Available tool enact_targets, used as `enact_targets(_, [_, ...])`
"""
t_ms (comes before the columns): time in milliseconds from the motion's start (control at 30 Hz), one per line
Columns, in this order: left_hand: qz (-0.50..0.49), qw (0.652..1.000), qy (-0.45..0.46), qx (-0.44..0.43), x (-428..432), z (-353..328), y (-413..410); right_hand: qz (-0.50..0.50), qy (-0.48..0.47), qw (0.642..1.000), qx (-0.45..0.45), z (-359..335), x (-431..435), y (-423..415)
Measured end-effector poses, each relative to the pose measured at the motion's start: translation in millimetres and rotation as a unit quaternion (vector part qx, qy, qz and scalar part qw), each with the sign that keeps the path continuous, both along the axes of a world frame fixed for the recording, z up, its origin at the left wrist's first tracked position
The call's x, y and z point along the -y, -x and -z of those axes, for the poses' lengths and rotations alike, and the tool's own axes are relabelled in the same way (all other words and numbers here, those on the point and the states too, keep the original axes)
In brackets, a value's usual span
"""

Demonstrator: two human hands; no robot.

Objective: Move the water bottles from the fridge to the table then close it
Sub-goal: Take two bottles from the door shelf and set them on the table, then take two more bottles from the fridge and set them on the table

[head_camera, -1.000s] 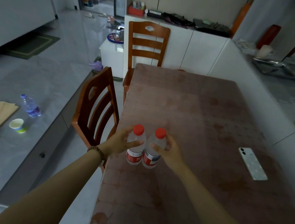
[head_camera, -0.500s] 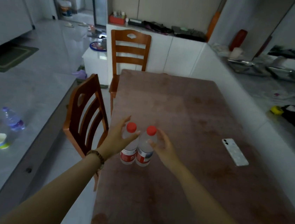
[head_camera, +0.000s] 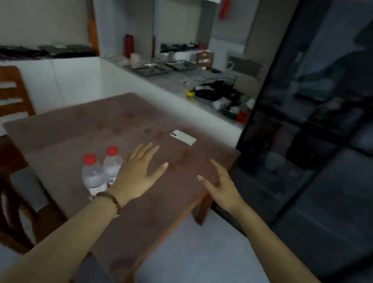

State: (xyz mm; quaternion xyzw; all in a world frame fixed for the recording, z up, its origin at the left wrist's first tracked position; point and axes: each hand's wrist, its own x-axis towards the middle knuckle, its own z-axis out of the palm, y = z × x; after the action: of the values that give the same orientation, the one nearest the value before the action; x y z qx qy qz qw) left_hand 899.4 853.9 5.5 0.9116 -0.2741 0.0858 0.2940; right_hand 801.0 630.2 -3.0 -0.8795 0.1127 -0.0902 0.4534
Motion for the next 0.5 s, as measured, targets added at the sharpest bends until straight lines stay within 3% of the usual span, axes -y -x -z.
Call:
enact_targets(167, [0.149, 0.983, -0.067, -0.087, 70.4, -2.7, 77.4, 0.119, 0.087, 0.989, -0.013, -31.5, 40.3, 147.1])
enact_targets(500, [0.319, 0.937, -0.135, -0.046, 185.4, -57.3, 321.0, 0.223, 0.102, 0.968, -0.044, -61.9, 51.0, 428.1])
